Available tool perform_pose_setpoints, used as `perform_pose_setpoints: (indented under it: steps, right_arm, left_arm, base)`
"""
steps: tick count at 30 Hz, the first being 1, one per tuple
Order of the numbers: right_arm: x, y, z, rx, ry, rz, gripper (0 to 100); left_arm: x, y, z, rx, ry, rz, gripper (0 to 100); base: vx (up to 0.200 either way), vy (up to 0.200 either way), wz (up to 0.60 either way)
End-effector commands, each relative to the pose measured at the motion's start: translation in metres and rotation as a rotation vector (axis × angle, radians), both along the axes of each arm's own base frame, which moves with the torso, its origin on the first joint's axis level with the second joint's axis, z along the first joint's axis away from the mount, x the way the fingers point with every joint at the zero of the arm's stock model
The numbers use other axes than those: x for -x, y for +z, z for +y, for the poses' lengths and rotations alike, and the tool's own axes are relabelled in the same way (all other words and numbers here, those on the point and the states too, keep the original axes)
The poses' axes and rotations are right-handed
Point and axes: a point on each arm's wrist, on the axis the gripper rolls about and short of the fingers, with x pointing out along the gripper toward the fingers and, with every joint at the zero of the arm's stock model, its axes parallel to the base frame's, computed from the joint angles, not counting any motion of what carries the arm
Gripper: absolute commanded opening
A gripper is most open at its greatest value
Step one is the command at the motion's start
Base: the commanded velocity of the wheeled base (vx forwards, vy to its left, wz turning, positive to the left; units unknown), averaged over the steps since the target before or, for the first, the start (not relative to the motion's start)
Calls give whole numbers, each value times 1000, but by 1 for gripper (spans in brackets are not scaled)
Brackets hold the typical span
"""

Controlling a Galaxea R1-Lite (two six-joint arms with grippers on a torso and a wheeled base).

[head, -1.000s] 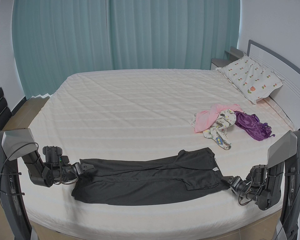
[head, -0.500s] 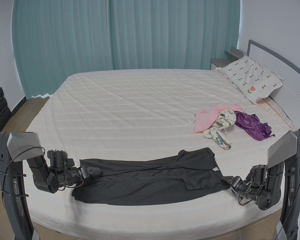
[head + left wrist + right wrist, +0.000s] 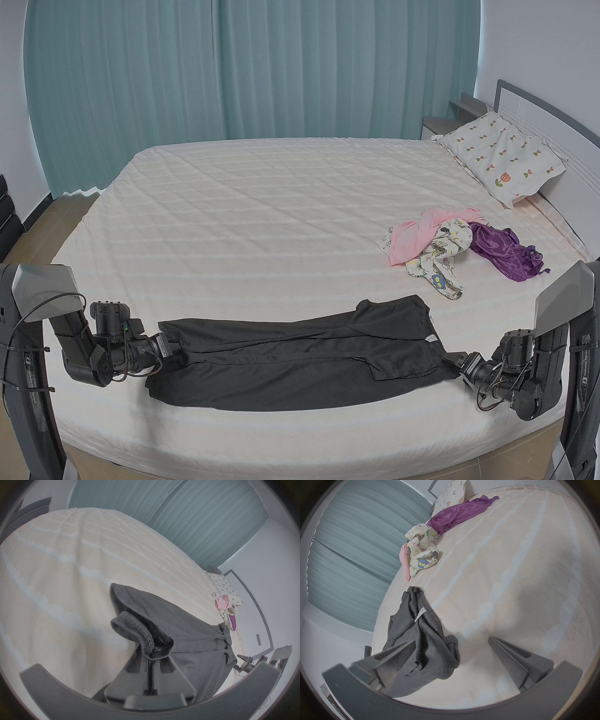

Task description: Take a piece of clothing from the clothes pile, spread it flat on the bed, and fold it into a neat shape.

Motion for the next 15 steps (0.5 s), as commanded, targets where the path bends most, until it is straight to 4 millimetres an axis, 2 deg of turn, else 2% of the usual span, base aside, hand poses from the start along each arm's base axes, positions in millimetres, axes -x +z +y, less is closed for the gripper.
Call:
perform_pose_setpoints:
  steps: [1,7,15]
  right_arm:
    - [-1,0,0,-1,0,-9,100]
    - [-1,0,0,-1,0,-9,100]
    - [-1,0,0,-2,-1,-9,100]
  left_arm:
    - [3,7,12,0,35,-16,0]
    - [10,22,26,3,84,-33,0]
    - [16,40,54,22,178,-64,0]
  base:
    - [0,0,0]
    - [0,0,0]
    - [0,0,0]
